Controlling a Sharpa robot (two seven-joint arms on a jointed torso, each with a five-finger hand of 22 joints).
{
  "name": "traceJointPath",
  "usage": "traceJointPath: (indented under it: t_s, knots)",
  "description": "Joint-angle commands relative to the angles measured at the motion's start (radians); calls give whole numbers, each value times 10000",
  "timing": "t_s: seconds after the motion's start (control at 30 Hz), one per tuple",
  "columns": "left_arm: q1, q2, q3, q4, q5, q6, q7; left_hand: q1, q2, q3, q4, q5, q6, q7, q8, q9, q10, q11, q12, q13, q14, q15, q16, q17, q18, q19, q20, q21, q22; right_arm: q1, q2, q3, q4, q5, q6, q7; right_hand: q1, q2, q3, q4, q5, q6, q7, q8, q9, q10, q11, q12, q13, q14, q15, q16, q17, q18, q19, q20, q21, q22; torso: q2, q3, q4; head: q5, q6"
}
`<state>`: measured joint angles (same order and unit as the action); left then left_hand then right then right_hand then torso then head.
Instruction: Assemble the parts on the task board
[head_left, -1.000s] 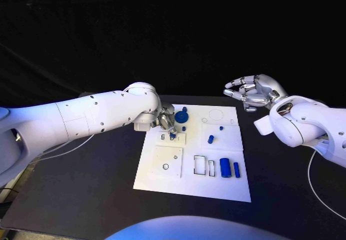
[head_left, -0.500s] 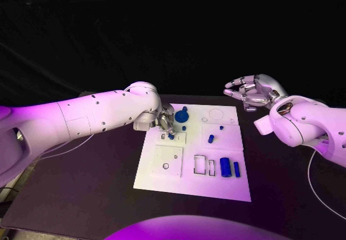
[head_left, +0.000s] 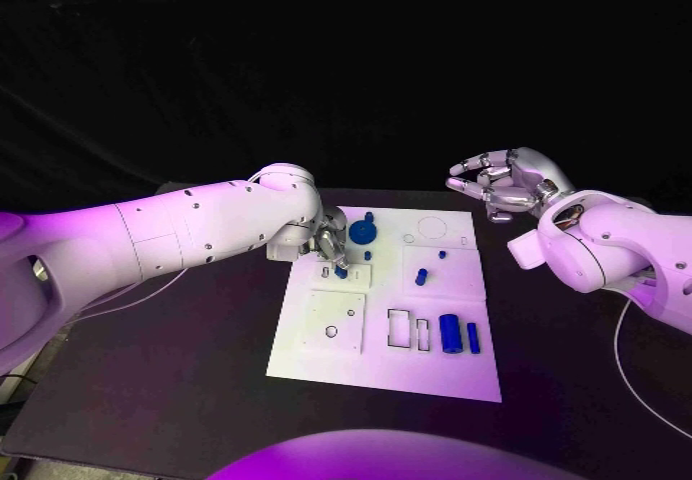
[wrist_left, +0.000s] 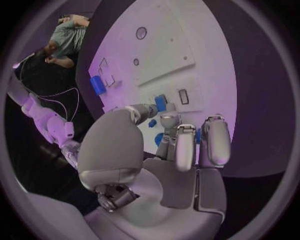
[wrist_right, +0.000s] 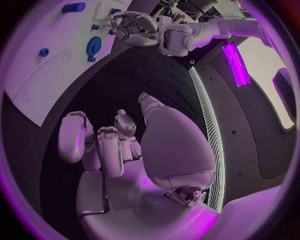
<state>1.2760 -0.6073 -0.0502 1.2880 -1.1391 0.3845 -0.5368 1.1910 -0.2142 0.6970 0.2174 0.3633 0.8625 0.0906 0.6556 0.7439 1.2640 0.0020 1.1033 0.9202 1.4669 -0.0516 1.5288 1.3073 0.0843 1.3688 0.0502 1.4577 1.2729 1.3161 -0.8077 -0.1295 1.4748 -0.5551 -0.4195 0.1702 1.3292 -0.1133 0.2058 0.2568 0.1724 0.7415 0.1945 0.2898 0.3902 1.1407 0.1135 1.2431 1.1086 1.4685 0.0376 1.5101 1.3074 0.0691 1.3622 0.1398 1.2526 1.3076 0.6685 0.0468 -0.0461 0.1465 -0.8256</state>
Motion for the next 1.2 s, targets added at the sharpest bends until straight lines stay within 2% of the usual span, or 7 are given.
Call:
traceJointPath:
  t_s: [0.03,0.47,0.9,1.2]
  knots:
    - [-9,25,-5,-2,-78,67,-65,98,2,2170,-2224,26,87,-55,-7,23,55,16,-23,16,817,-60,22,1815,-196,68,-11,62,8,-8,2,2,9,-55,95,67,-48,28,1,79,51,-25,6,51,-8,-54,-18,37,-6,539,-12,-34,993,119,-45,8,-57,448,-6,2,5,-4,-13]
    - [-30,76,-29,-44,-59,182,-103,92,-2,2164,-2219,63,96,-56,-11,29,60,15,-25,12,816,-61,20,1810,-194,61,-12,60,0,-22,11,2,-1,-55,119,69,-48,28,1,79,51,-25,6,51,-8,-54,-18,37,-6,539,-12,-34,993,119,-45,8,-57,448,-2,5,-11,-6,-41]
    - [-56,115,-52,-71,-50,33,-177,84,-2,2157,-2209,103,107,-59,-16,36,65,12,-32,3,814,-63,15,1801,-196,69,-13,65,13,-35,7,2,-3,-55,123,74,-41,26,-5,89,41,-25,3,68,-14,-55,-21,39,-13,537,-14,-38,987,121,-47,7,-68,444,0,10,5,-45,-51]
    - [-60,40,-51,13,96,-54,-217,79,-13,2144,-2204,200,131,-69,-23,58,82,2,-38,-7,815,-70,17,1803,-199,80,-17,73,31,-54,11,2,-16,-54,126,80,-41,26,-5,89,41,-25,3,68,-14,-55,-21,39,-13,537,-14,-38,987,121,-47,7,-68,444,-13,7,-5,-37,-70]
